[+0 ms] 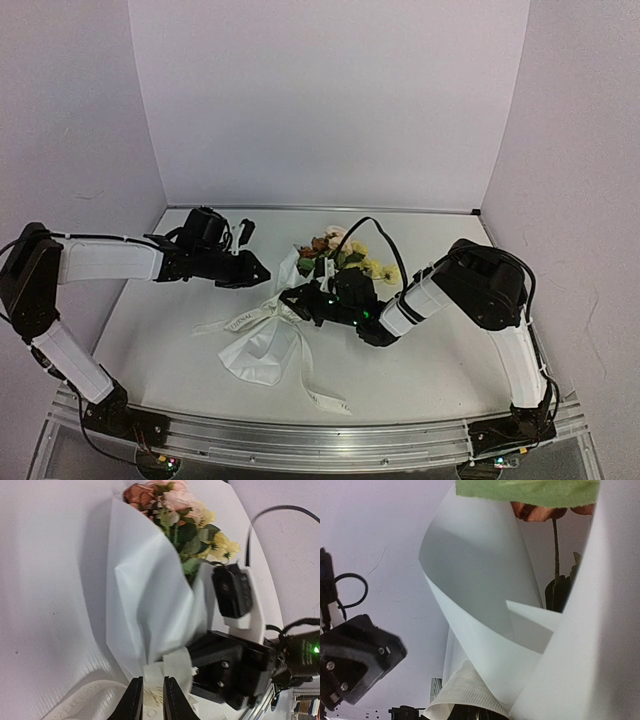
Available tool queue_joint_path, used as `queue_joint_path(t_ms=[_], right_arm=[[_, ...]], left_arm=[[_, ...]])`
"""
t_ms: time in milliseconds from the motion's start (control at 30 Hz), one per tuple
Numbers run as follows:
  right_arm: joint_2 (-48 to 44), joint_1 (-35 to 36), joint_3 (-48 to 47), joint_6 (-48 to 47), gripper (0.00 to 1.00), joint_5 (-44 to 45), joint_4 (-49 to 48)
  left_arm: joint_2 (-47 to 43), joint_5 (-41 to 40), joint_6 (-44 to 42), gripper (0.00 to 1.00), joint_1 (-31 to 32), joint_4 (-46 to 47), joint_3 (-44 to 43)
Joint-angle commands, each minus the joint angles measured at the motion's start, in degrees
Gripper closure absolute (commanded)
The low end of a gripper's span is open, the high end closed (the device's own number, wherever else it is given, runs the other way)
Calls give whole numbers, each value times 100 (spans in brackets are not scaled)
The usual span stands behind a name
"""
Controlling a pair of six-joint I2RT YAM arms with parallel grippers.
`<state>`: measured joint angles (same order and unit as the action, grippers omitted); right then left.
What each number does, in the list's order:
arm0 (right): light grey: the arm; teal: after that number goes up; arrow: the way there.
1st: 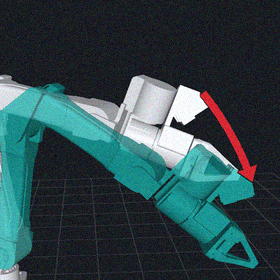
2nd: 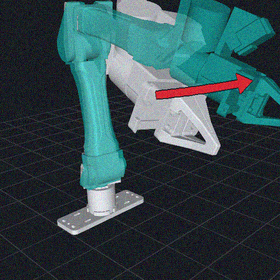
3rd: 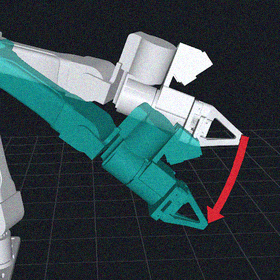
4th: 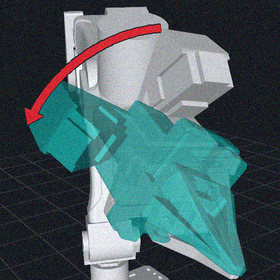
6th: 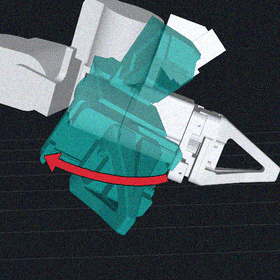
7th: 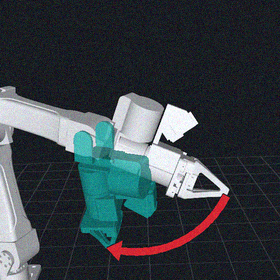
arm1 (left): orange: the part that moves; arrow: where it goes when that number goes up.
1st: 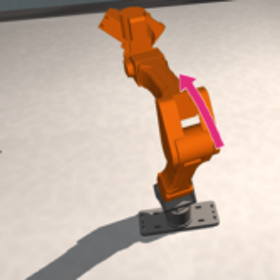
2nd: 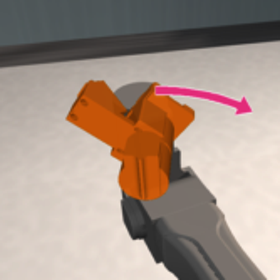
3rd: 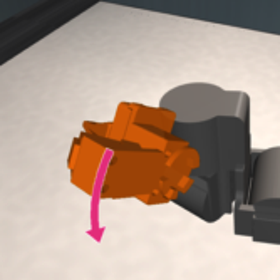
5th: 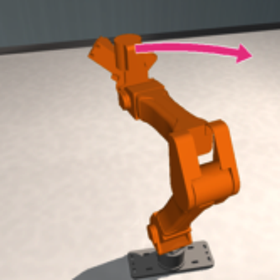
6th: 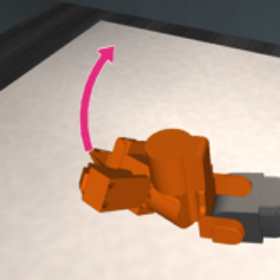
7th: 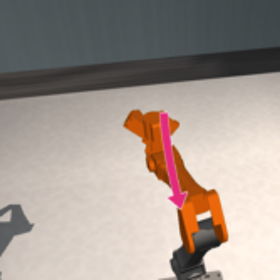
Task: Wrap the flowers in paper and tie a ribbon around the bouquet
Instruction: Cross the ribbon over the folded bouquet.
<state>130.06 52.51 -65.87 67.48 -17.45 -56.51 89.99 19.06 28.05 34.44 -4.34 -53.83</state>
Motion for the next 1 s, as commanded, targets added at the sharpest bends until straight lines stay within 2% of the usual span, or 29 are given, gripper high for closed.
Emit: queue_joint_path(t_ms=[0, 133, 333, 633, 967], right_arm=[[55, -56, 21, -77, 95, 10, 24], [56, -62, 11, -69, 95, 3, 44], [46, -58, -4, -86, 95, -4, 95], [74, -59, -13, -86, 95, 13, 102], [72, -57, -15, -95, 95, 12, 165]], left_arm=[[711, 363, -76, 86, -140, -363, -564], [1141, 940, -123, 87, -139, -445, -746], [1095, 1584, -207, 90, -139, -365, -625], [633, 1914, -225, 93, -139, -250, -281], [505, 2034, 14, 92, -139, 107, -2]])
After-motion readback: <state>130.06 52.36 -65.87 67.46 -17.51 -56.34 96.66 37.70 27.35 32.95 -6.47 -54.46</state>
